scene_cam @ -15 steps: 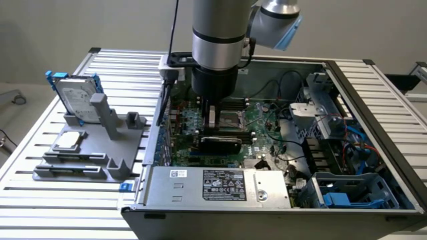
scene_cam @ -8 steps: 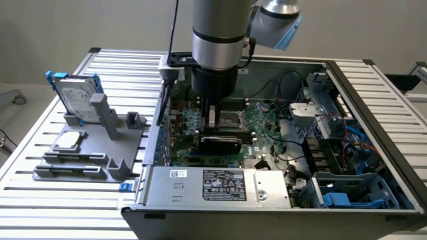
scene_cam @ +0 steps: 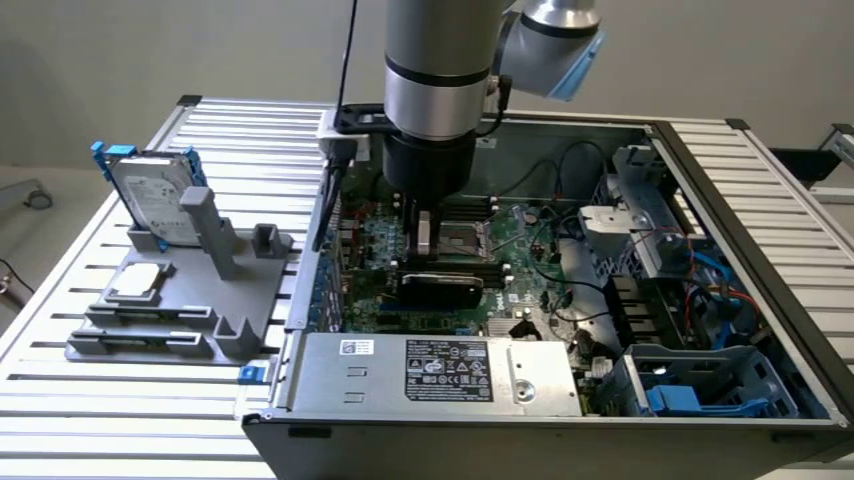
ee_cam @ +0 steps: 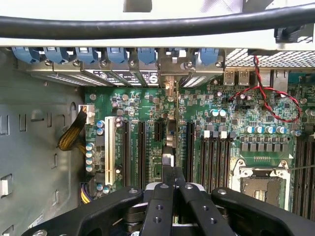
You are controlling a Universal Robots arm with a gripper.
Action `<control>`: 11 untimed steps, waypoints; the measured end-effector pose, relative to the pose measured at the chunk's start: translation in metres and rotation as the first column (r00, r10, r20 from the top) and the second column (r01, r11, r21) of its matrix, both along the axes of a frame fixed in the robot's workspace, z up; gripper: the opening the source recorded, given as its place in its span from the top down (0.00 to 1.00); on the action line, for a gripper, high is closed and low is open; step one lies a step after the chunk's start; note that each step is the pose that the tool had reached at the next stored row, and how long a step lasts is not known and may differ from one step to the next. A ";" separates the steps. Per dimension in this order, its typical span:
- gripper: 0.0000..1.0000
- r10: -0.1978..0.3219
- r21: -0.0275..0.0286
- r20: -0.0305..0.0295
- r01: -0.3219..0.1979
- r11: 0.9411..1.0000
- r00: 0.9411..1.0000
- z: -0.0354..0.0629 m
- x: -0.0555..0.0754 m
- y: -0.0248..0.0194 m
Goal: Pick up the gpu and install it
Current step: 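Press down on the gpu until it lock into place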
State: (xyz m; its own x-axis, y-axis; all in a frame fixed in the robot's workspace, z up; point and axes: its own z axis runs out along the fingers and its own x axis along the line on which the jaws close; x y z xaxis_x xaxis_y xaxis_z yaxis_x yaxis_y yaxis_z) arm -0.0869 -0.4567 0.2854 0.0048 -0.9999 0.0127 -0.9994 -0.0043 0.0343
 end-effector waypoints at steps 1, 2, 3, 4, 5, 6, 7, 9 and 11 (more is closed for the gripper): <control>0.89 0.000 0.000 0.000 0.000 1.000 1.000 -0.0007 0.000 0.0006; 0.89 0.000 0.000 0.001 0.000 1.000 1.000 -0.0018 -0.001 0.0016; 0.89 0.000 0.000 0.001 0.000 1.000 1.000 -0.0028 -0.002 0.0028; 0.89 0.000 0.001 0.002 0.000 1.000 1.000 -0.0035 -0.002 0.0036; 0.89 0.000 0.001 0.002 0.000 1.000 1.000 -0.0043 -0.002 0.0040; 0.89 0.000 0.001 0.002 0.000 1.000 1.000 -0.0050 -0.003 0.0041; 0.89 0.000 0.001 0.002 0.000 1.000 1.000 -0.0056 -0.003 0.0041; 0.89 0.000 0.000 0.003 0.000 1.000 1.000 -0.0069 -0.003 0.0044; 0.89 0.000 0.001 0.003 0.000 1.000 1.000 -0.0079 -0.003 0.0051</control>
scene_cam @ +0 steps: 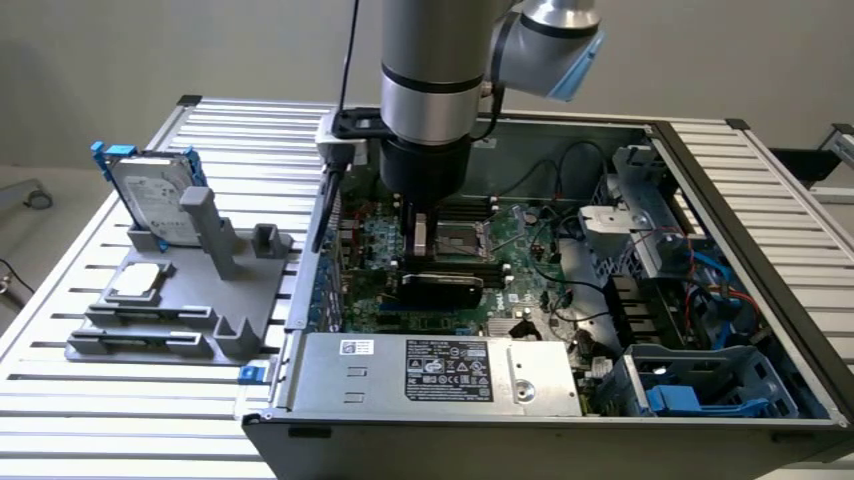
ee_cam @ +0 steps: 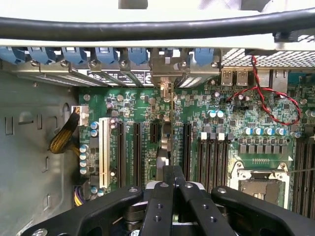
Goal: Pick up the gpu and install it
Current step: 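Press down on the gpu until it lock into place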
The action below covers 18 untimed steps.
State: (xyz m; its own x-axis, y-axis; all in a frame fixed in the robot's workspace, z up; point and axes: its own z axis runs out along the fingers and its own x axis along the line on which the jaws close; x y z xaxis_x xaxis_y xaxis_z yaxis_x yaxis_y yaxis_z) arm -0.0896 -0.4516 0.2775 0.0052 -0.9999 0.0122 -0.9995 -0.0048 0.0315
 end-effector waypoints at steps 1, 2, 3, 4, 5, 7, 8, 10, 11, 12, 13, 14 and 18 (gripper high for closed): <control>0.89 0.000 0.000 0.000 0.000 1.000 1.000 -0.0004 0.000 0.0004; 0.89 0.000 0.000 0.000 0.000 1.000 1.000 -0.0007 0.000 0.0009; 0.89 0.000 0.000 0.000 0.000 1.000 1.000 -0.0012 0.000 0.0014; 0.89 0.000 0.000 0.001 0.000 1.000 1.000 -0.0016 0.000 0.0018; 0.89 0.001 0.000 0.001 -0.001 1.000 1.000 -0.0019 0.000 0.0020; 0.89 0.001 0.000 0.001 -0.001 1.000 1.000 -0.0025 0.000 0.0025; 0.89 0.001 0.000 0.001 -0.001 1.000 1.000 -0.0028 0.000 0.0027; 0.89 0.001 0.000 0.001 -0.001 1.000 1.000 -0.0034 -0.001 0.0030; 0.89 0.001 0.000 0.001 -0.001 1.000 1.000 -0.0039 -0.001 0.0031; 0.89 0.001 0.000 0.001 -0.001 1.000 1.000 -0.0044 -0.001 0.0032; 0.89 0.001 0.000 0.001 -0.001 1.000 1.000 -0.0048 -0.001 0.0033; 0.89 0.001 0.000 0.001 -0.001 1.000 1.000 -0.0053 -0.001 0.0035; 0.89 0.001 0.000 0.001 -0.001 1.000 1.000 -0.0069 -0.002 0.0040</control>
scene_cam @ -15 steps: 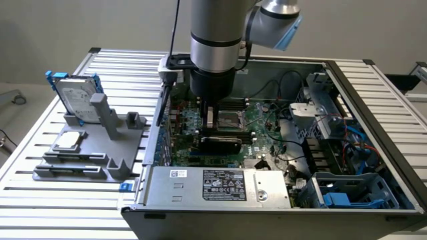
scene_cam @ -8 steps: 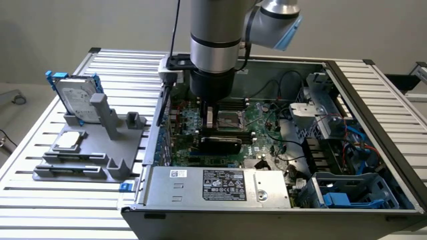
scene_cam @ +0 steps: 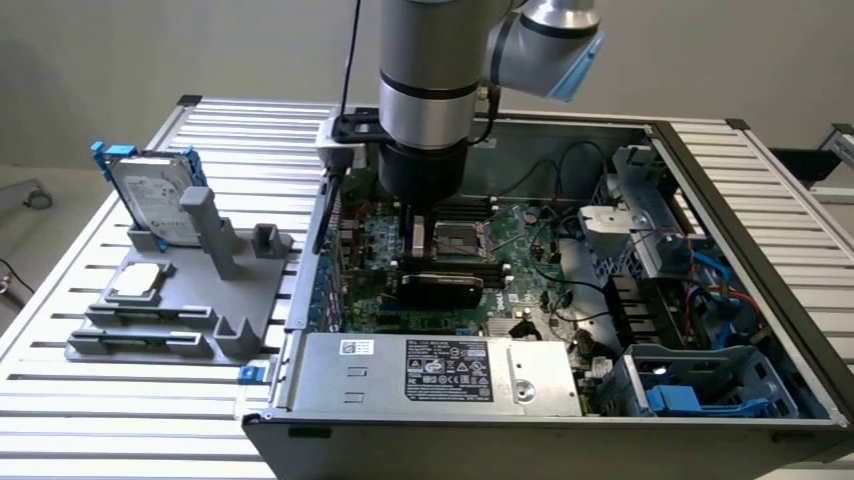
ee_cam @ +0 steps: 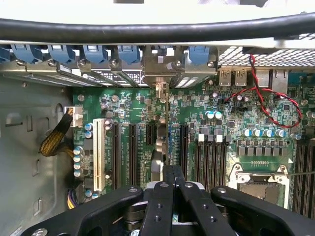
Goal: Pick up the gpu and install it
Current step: 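Press down on the gpu until it lock into place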
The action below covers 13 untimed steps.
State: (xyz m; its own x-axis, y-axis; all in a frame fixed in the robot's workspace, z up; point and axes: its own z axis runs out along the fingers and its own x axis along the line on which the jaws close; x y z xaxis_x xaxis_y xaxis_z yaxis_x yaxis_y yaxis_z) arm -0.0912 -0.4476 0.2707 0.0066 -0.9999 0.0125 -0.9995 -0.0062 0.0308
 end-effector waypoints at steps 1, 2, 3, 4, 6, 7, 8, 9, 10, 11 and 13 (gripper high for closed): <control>0.89 0.000 0.000 0.000 0.000 1.000 1.000 -0.0004 0.000 0.0001; 0.89 0.000 0.000 0.000 0.000 1.000 1.000 -0.0008 0.000 0.0003; 0.89 0.000 0.000 0.000 0.000 1.000 1.000 -0.0012 0.000 0.0004; 0.89 0.000 0.000 0.000 0.000 1.000 1.000 -0.0016 0.000 0.0005; 0.89 0.000 0.000 0.000 0.000 1.000 1.000 -0.0024 0.000 0.0007; 0.89 0.001 0.000 0.000 -0.001 1.000 1.000 -0.0028 0.000 0.0007; 0.89 0.001 0.000 0.000 -0.001 1.000 1.000 -0.0031 0.000 0.0008; 0.89 0.001 0.001 0.000 -0.001 1.000 1.000 -0.0035 0.000 0.0008; 0.89 0.001 0.000 0.000 -0.001 1.000 1.000 -0.0039 0.000 0.0008; 0.89 0.001 0.000 0.000 -0.001 1.000 1.000 -0.0043 0.000 0.0008; 0.89 0.002 0.000 0.000 -0.002 1.000 1.000 -0.0049 0.000 0.0007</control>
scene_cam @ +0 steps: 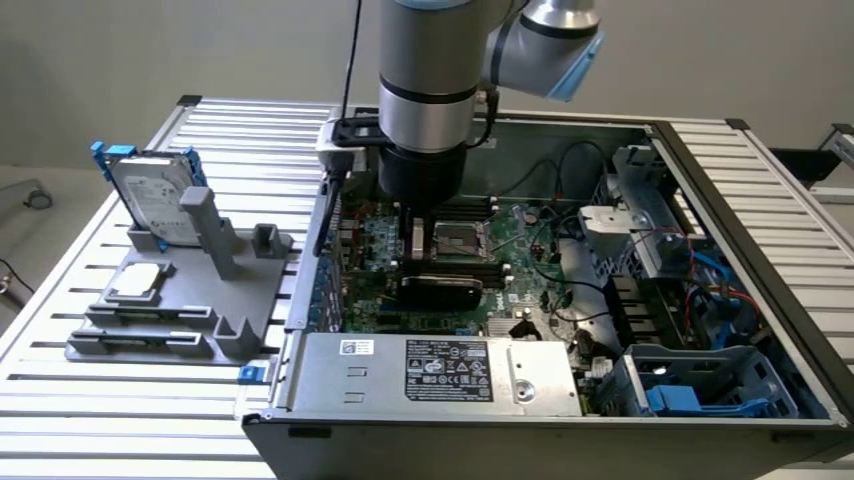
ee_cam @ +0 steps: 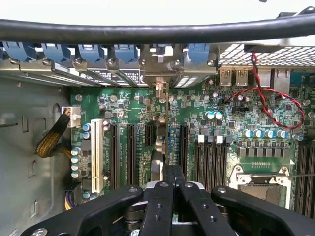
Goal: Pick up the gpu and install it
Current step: 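Press down on the gpu until it lock into place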
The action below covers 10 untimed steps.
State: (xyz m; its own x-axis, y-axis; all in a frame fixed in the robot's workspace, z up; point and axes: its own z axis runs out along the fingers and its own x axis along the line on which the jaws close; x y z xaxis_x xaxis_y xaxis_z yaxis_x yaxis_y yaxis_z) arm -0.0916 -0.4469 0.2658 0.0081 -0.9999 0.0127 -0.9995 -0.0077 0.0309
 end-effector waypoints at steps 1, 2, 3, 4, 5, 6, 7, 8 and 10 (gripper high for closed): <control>0.89 0.000 0.000 0.000 0.000 1.000 1.000 -0.0001 0.000 0.0000; 0.89 0.000 0.000 0.000 0.000 1.000 1.000 -0.0001 0.000 0.0000; 0.89 0.000 0.000 0.000 0.000 1.000 1.000 -0.0003 0.000 0.0000; 0.89 0.000 0.001 0.000 0.000 1.000 1.000 0.0001 0.000 0.0001; 0.89 0.000 0.003 0.001 0.000 1.000 1.000 0.0015 0.000 0.0003; 0.89 0.000 0.002 0.001 0.000 1.000 1.000 0.0048 -0.001 0.0002; 0.89 0.000 0.001 0.000 0.000 1.000 1.000 0.0091 -0.001 0.0001; 0.89 0.000 0.001 0.000 0.000 1.000 1.000 0.0125 -0.001 0.0001; 0.89 0.000 0.000 0.000 0.000 1.000 1.000 0.0171 -0.003 0.0000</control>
